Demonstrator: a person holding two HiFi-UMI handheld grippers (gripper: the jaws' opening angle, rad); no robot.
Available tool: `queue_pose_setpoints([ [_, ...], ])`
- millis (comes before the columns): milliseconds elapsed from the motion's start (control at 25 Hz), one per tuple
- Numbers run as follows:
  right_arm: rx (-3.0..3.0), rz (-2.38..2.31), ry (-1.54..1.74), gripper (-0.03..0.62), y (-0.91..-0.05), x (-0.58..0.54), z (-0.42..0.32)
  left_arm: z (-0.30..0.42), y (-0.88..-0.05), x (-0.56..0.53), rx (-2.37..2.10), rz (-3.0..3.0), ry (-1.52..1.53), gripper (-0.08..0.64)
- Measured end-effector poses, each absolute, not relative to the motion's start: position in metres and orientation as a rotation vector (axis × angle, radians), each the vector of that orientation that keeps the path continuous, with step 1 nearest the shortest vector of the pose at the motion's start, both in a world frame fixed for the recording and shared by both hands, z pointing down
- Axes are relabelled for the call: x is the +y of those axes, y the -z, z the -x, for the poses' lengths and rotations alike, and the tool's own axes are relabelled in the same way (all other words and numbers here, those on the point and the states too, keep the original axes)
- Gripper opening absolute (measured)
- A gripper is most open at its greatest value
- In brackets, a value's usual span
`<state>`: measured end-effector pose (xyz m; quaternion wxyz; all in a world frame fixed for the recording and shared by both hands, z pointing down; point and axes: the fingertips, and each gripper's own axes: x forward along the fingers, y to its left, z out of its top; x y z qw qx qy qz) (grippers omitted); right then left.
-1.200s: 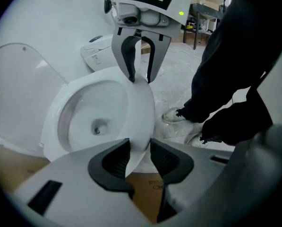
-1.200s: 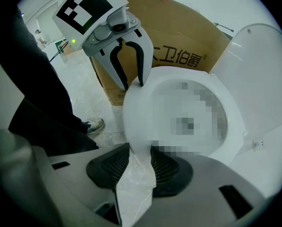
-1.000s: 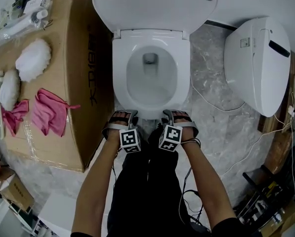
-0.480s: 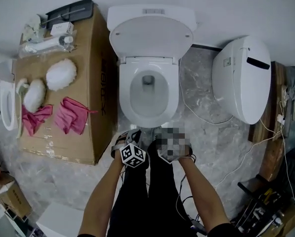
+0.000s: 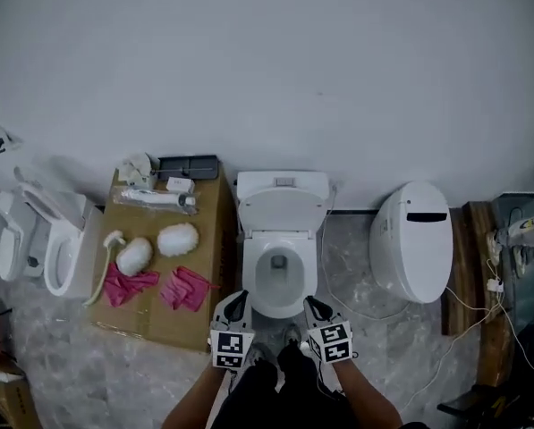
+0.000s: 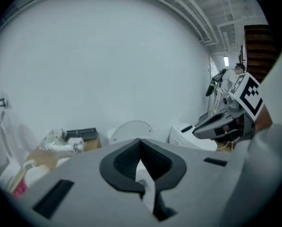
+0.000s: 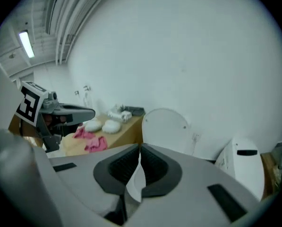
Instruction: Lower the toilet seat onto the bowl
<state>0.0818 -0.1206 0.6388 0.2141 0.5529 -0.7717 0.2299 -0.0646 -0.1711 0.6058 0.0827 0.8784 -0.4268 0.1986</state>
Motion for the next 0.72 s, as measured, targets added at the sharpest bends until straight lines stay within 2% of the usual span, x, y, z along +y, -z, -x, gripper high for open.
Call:
queue_pose_setpoints([
  [240, -2.278, -1.757, -0.461, 0.035, -0.506, -0.111, -0.075, 0.075, -0.475, -0.154, -1.395, -2.702, -0.369, 0.009],
  [480, -2.355, -1.880, -0.372, 0.035, -0.445, -0.092, -0.066, 0.080, -0.445, -0.121, -1.423, -2.663, -0.292, 0.009],
  [720, -2.379, -1.847, -0.331, 0.035, -0.435, -0.095, -0.061, 0.076, -0.435, -0.120, -1.401, -2.679, -0.303, 0.009],
])
